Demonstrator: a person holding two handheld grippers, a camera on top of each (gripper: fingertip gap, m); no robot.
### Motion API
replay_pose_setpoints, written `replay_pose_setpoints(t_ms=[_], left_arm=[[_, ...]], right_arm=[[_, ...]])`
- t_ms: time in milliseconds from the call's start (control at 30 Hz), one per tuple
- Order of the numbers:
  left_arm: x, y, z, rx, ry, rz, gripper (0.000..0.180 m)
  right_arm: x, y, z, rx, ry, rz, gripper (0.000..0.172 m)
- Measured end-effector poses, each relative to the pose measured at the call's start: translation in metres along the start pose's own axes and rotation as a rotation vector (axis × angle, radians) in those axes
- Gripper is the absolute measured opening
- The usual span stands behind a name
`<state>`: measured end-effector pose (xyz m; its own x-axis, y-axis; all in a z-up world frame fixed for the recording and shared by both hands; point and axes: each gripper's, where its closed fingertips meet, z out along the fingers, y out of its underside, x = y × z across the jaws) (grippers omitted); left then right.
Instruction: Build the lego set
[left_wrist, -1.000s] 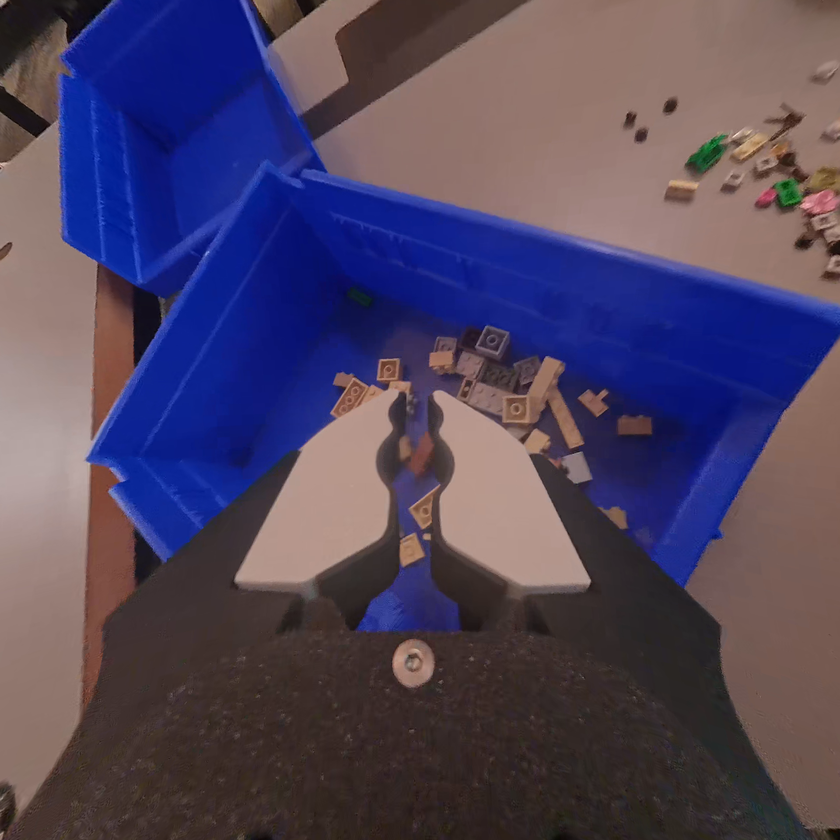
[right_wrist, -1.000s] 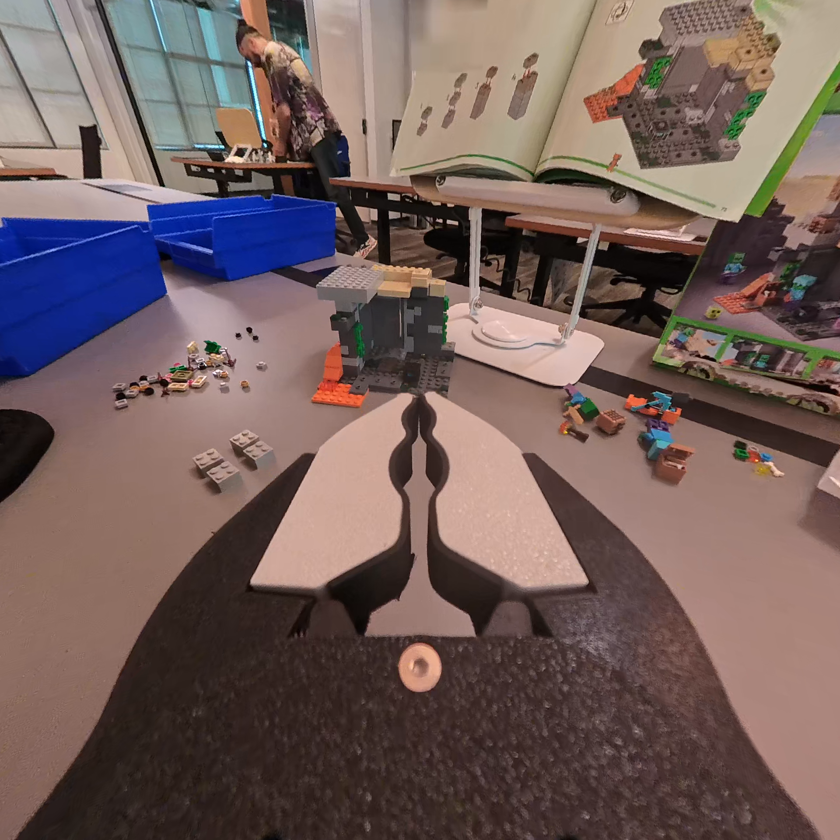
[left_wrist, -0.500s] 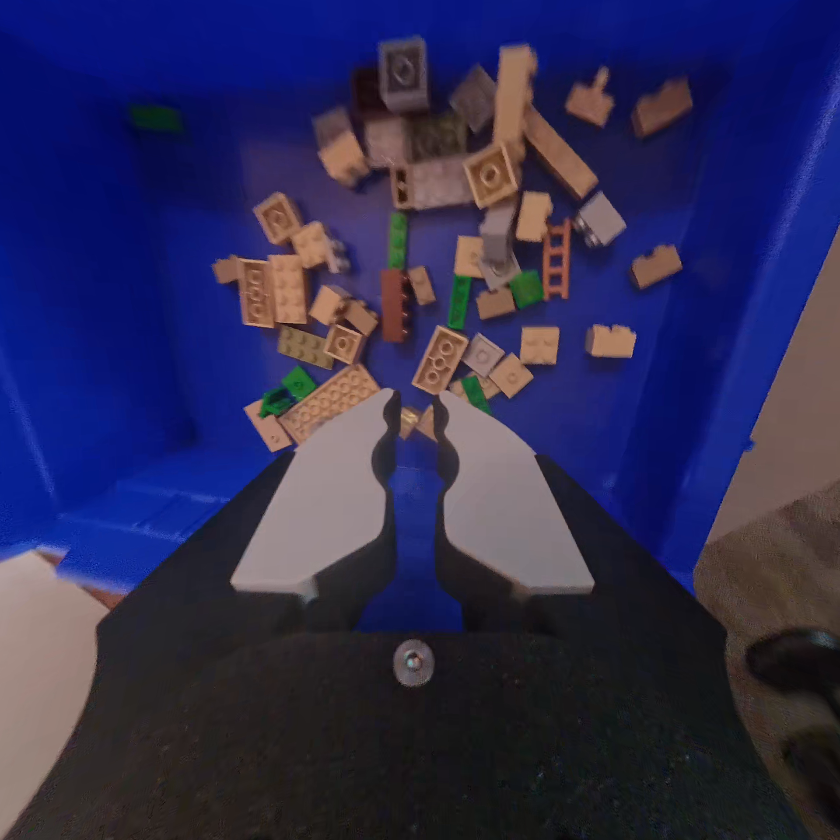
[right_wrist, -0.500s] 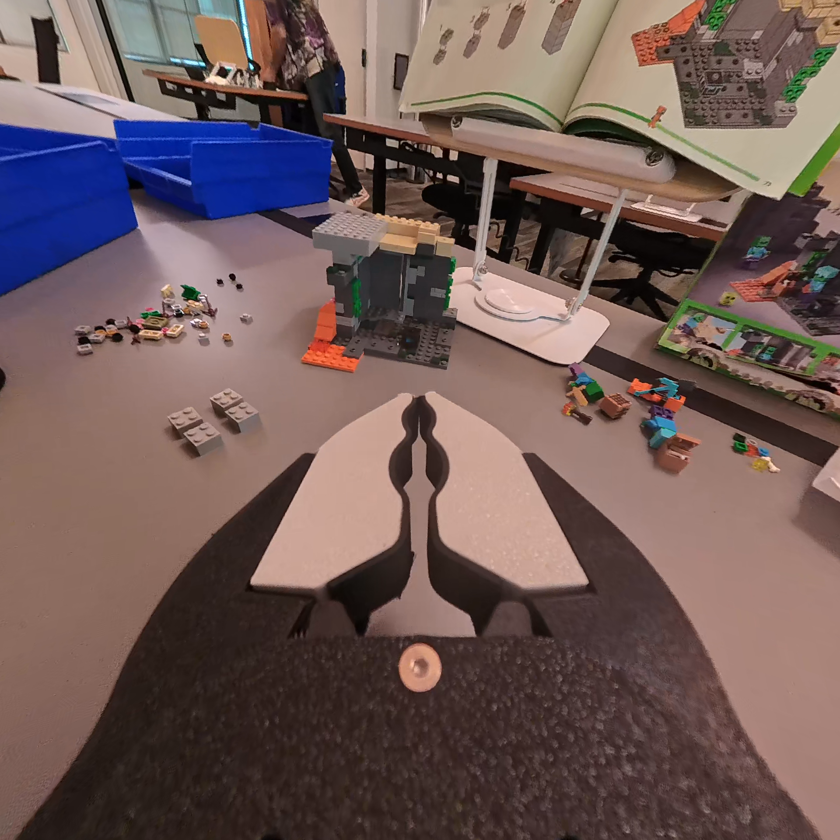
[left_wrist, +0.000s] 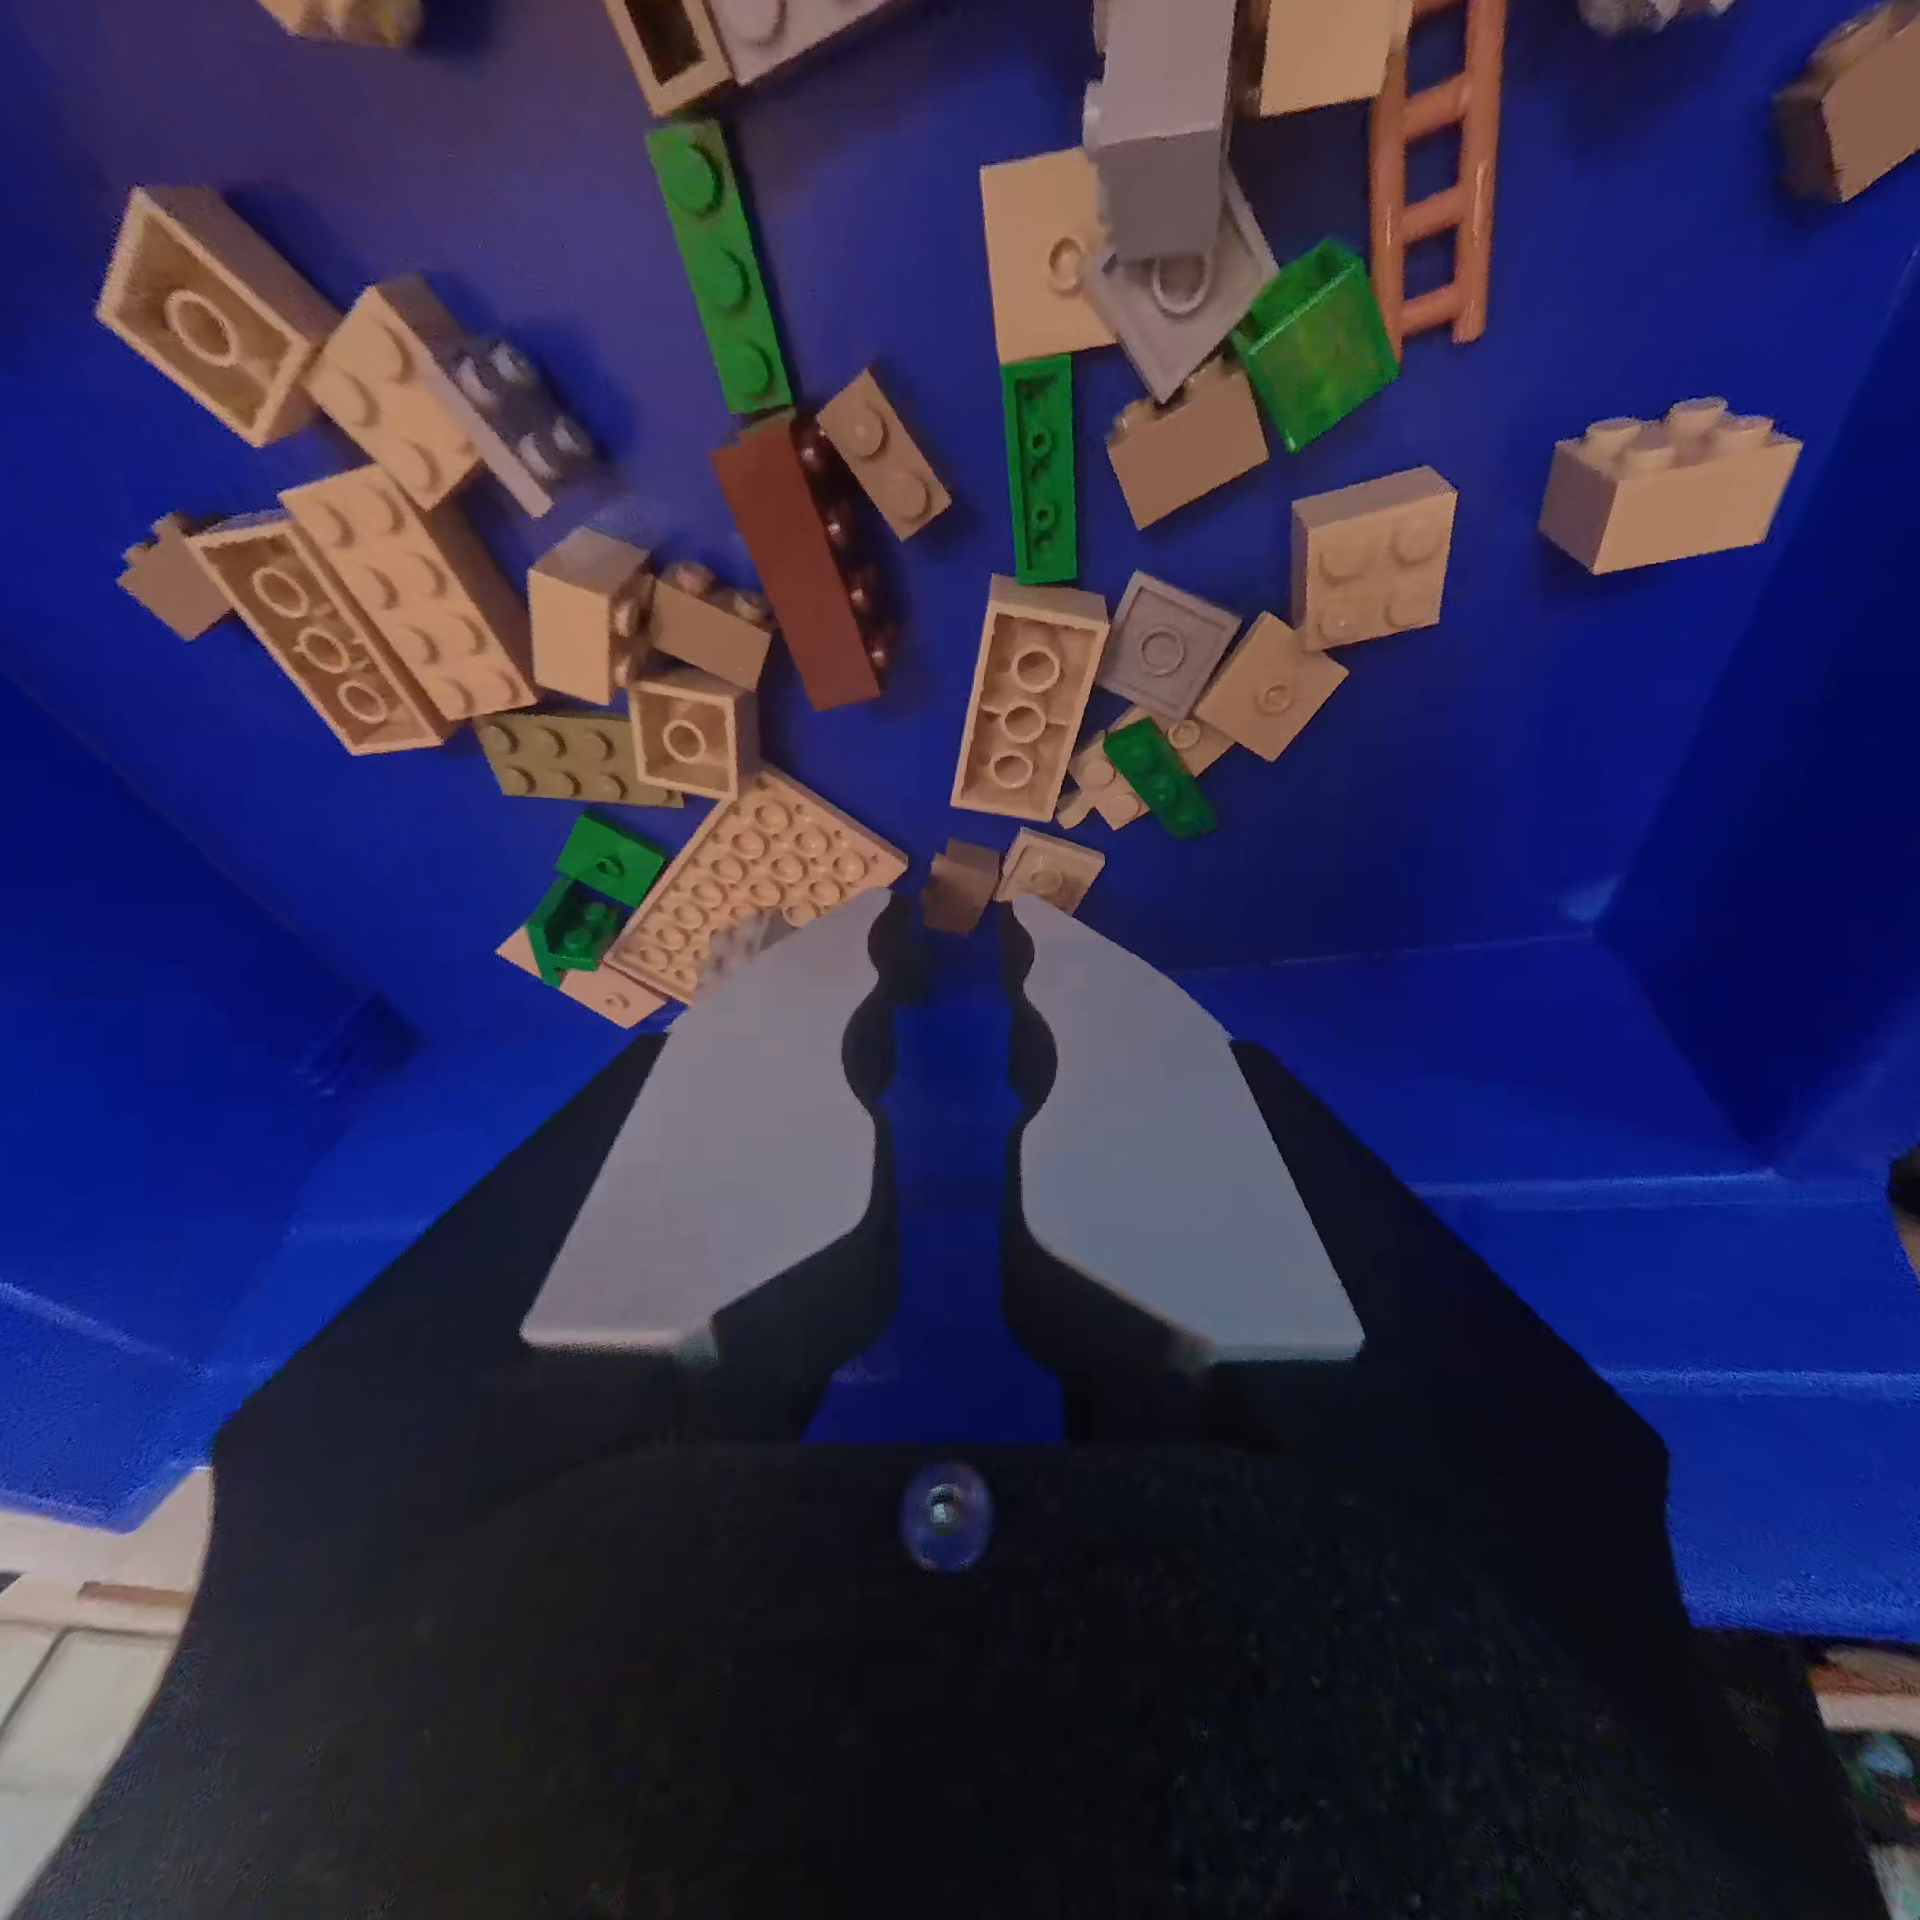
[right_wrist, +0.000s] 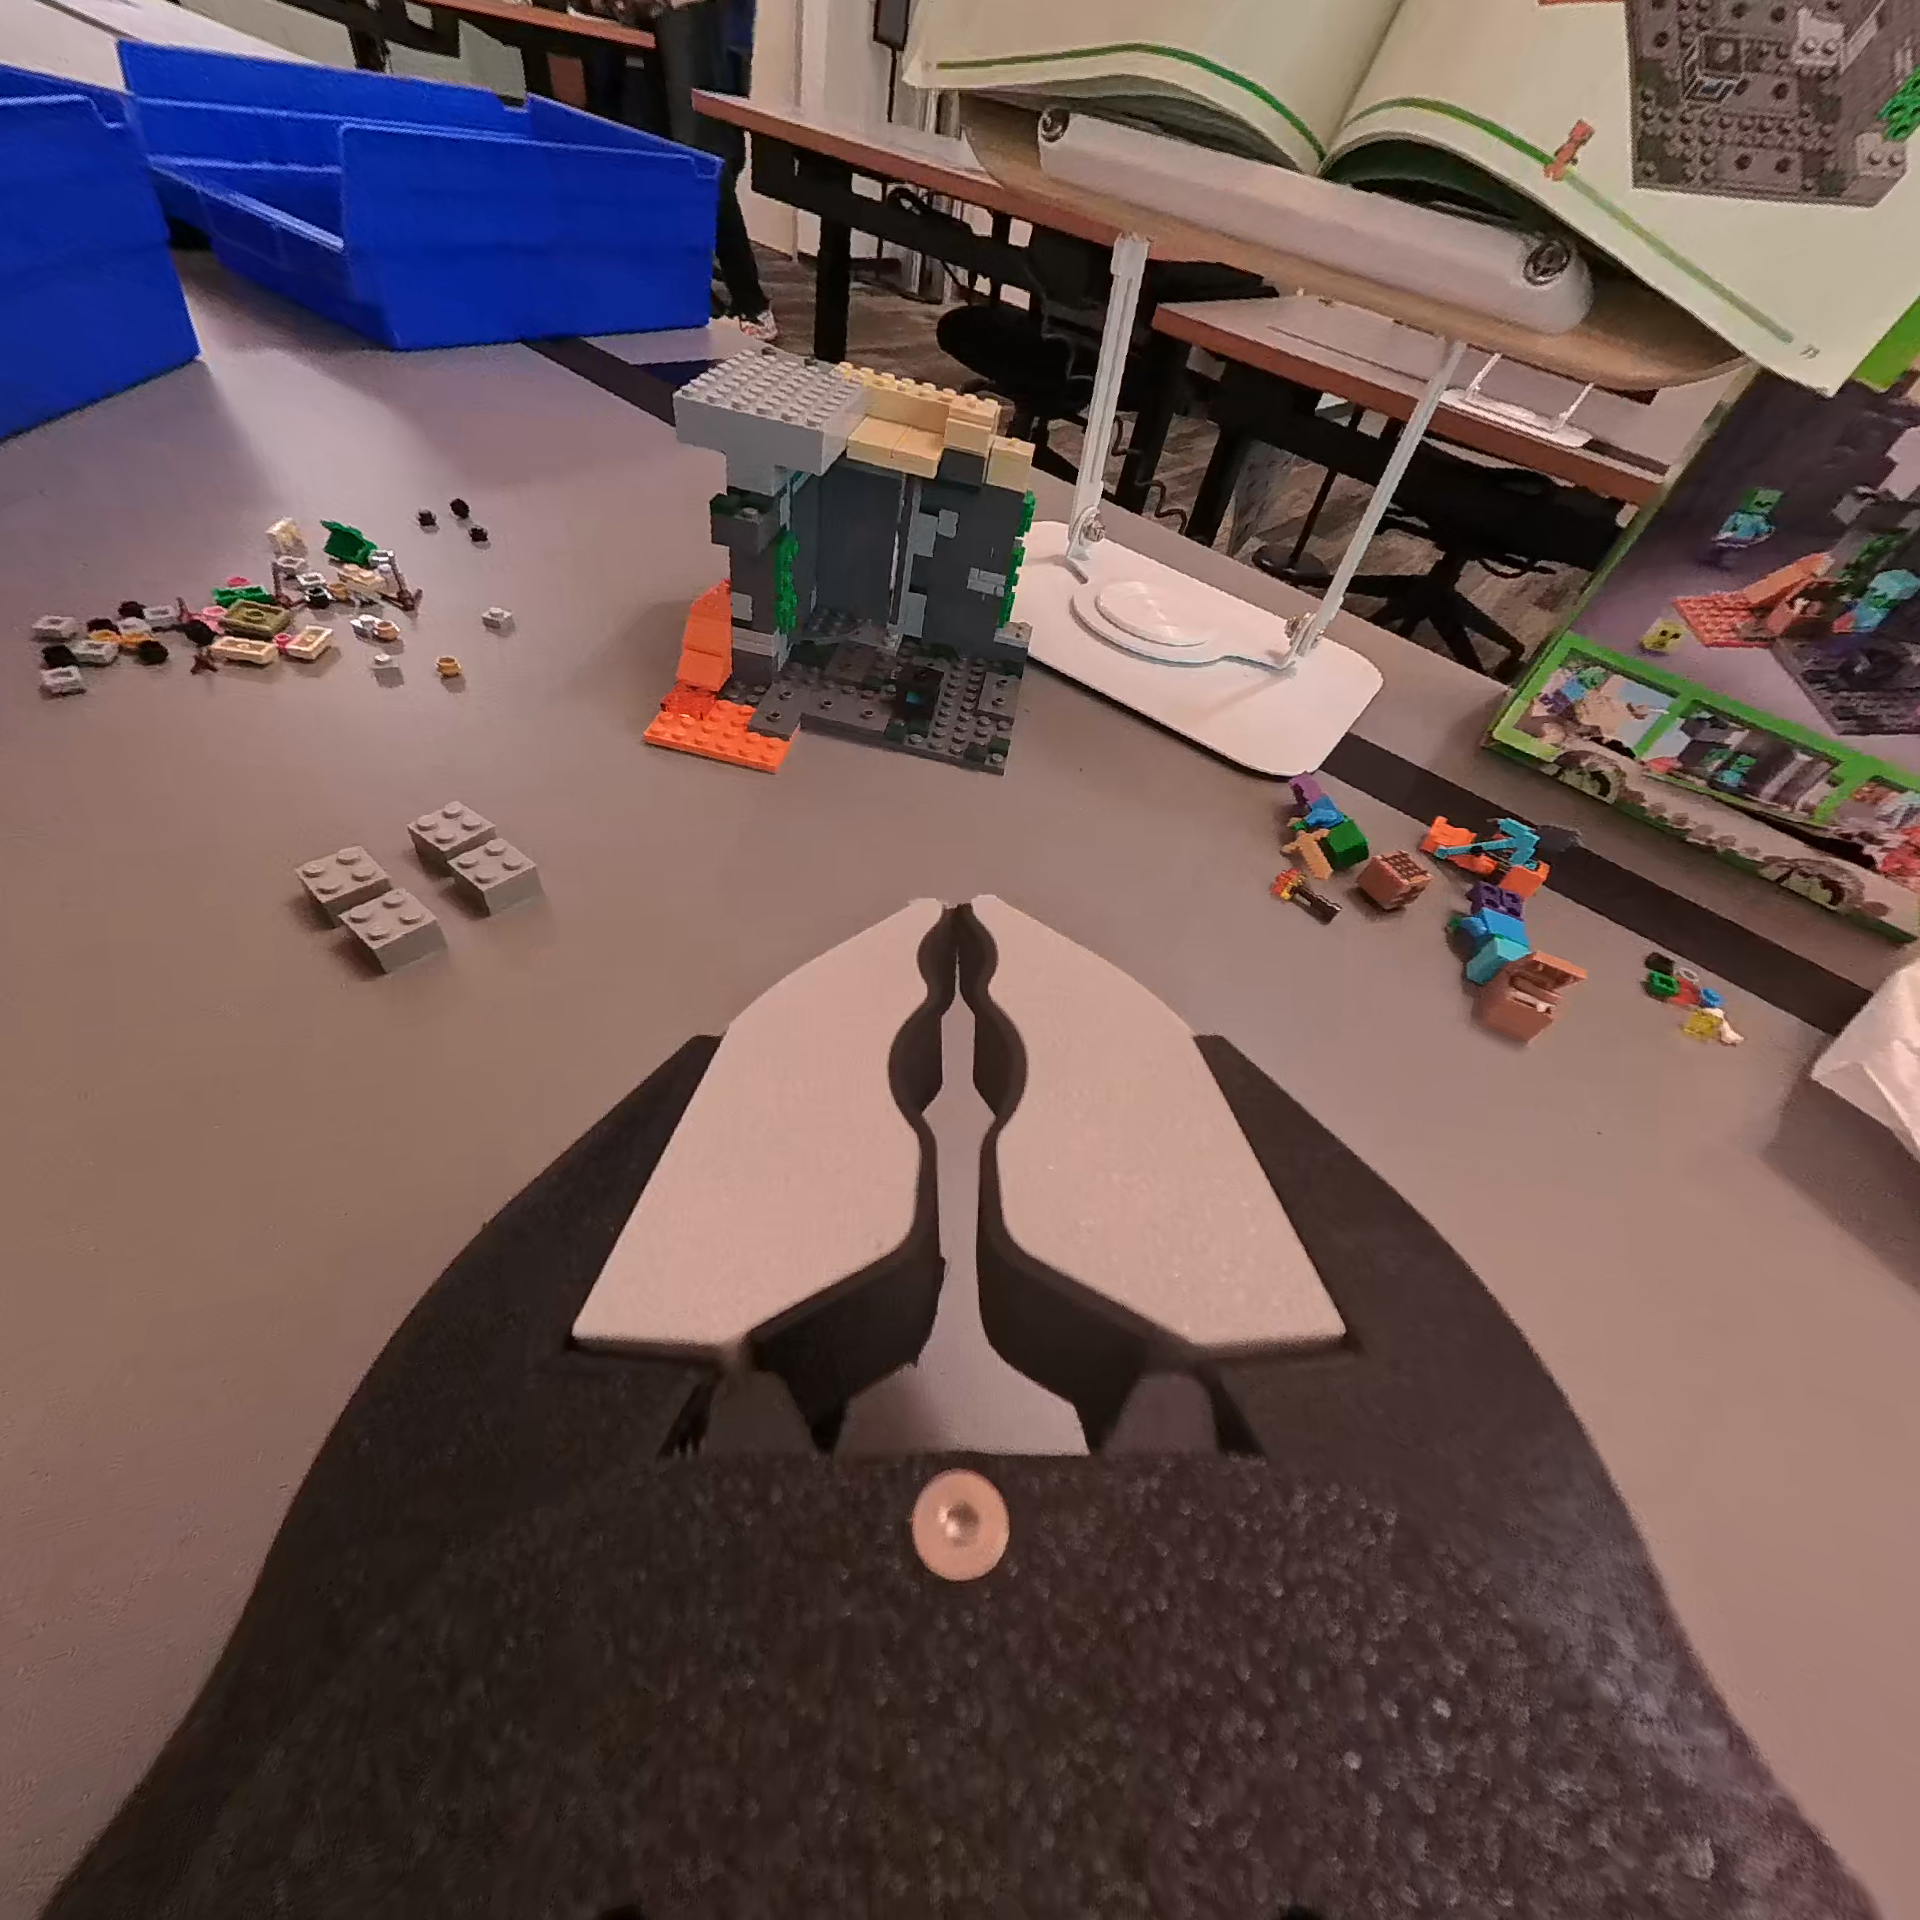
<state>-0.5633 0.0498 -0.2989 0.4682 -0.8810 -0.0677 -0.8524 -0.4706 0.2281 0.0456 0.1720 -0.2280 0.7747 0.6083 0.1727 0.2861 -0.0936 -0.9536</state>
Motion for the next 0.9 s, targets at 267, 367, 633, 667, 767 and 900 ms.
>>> replay_pose_setpoints(t_ms=[267, 367, 633, 667, 767, 900], left_arm=[[-0.004, 0.003, 0.005, -0.054, -0.003, 0.022, 0.012], [-0.005, 0.0, -0.003, 0.002, -0.026, -0.016, 0.012], [-0.012, -0.047, -0.113, 0.335, -0.391, -0.059, 0.011], [-0.01, -0.062, -0.128, 0.386, -0.44, -0.041, 0.011], [0.004, -0.111, -0.165, 0.528, -0.528, 0.02, 0.011], [0.038, -0.196, -0.194, 0.715, -0.567, 0.156, 0.011]], right_arm=[[-0.001, 0.004, 0.002, -0.021, -0.003, -0.015, 0.0], [-0.001, 0.003, 0.001, -0.013, -0.006, -0.014, 0.0], [-0.017, -0.021, -0.007, 0.062, -0.113, 0.03, 0.0], [-0.022, -0.026, -0.009, 0.077, -0.139, 0.032, 0.0], [-0.032, -0.035, -0.014, 0.091, -0.17, -0.004, 0.0], [-0.047, -0.038, -0.02, 0.07, -0.225, 0.011, 0.0]])
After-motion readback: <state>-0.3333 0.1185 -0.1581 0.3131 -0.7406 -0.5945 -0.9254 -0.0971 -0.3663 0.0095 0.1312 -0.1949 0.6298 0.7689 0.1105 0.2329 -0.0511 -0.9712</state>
